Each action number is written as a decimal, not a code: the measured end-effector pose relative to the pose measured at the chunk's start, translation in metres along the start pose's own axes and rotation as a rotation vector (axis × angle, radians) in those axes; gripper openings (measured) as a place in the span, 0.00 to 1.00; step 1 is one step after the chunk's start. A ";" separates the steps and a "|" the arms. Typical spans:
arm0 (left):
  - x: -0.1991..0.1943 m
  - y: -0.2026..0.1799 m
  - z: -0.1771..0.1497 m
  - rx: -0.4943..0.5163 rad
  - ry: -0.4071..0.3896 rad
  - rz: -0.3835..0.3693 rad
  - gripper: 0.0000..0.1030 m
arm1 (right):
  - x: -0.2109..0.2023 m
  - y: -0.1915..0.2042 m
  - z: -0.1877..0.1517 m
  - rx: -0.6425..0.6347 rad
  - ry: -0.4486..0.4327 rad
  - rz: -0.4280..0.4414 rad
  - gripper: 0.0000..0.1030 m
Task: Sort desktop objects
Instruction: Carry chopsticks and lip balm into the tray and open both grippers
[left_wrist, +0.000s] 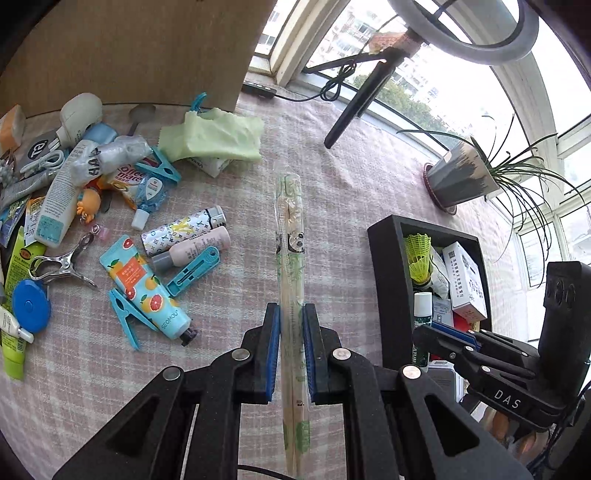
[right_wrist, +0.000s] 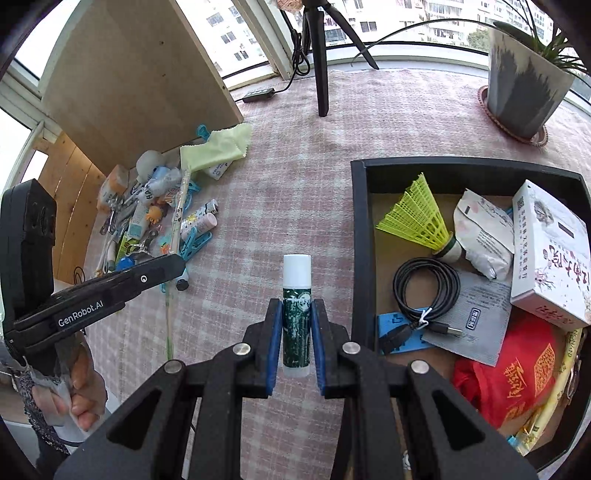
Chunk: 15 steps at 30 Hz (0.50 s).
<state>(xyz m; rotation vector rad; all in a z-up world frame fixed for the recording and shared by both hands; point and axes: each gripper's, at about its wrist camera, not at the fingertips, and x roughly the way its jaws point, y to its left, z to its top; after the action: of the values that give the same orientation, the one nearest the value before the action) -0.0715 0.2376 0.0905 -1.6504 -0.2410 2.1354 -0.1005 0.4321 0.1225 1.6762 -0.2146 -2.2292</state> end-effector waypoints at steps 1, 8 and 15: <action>0.003 -0.013 -0.001 0.027 0.008 -0.007 0.11 | -0.008 -0.012 -0.004 0.022 -0.010 -0.013 0.15; 0.031 -0.115 -0.011 0.208 0.076 -0.073 0.11 | -0.055 -0.090 -0.031 0.147 -0.055 -0.107 0.15; 0.050 -0.181 -0.031 0.355 0.123 -0.083 0.11 | -0.079 -0.145 -0.053 0.253 -0.088 -0.169 0.15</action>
<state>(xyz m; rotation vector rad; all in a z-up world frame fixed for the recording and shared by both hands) -0.0113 0.4169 0.1082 -1.5257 0.1015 1.8774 -0.0573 0.5998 0.1317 1.7825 -0.4064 -2.4929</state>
